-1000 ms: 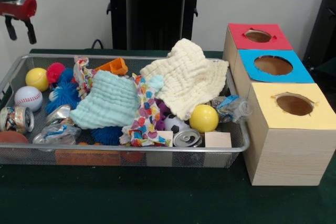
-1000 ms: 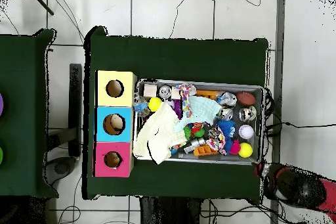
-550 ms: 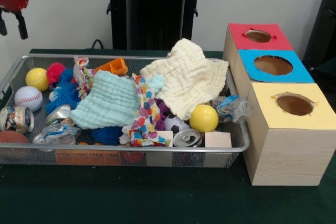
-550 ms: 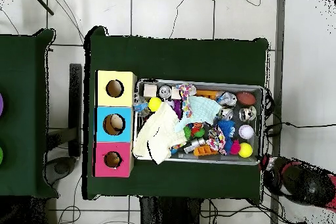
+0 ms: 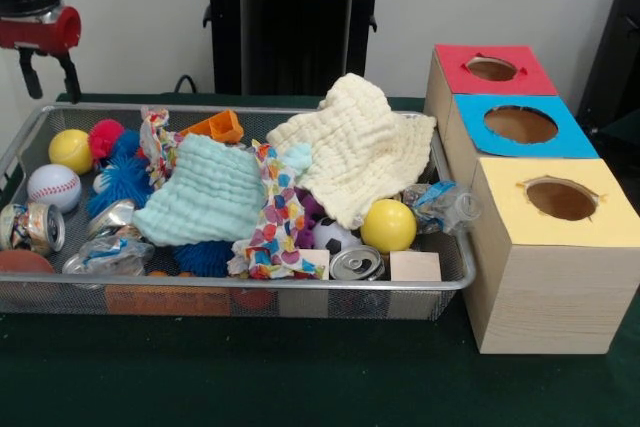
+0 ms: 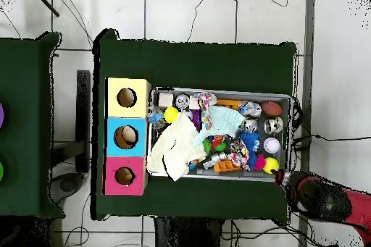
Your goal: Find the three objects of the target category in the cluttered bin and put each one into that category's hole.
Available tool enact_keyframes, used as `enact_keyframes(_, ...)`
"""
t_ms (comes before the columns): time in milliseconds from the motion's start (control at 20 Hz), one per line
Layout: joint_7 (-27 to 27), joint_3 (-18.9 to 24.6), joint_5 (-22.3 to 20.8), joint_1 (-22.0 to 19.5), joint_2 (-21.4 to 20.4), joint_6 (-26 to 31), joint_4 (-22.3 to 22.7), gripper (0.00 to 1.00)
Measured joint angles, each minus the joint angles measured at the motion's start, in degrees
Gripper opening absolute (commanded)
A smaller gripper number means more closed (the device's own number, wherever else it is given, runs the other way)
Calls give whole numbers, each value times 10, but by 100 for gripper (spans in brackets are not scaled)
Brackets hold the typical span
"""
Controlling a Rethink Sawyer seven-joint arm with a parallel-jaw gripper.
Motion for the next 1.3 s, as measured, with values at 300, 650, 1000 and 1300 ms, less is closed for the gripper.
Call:
enact_keyframes(300, 0, -3, -15, 1, 34, -27, 0, 100)
enact_keyframes(650, 0, -13, -33, 3, 76, -58, 0, 100)
enact_keyframes(1000, 0, -29, -33, 18, 78, -76, -1, 100)
enact_keyframes(1300, 0, -58, -32, 53, 86, -100, -4, 100)
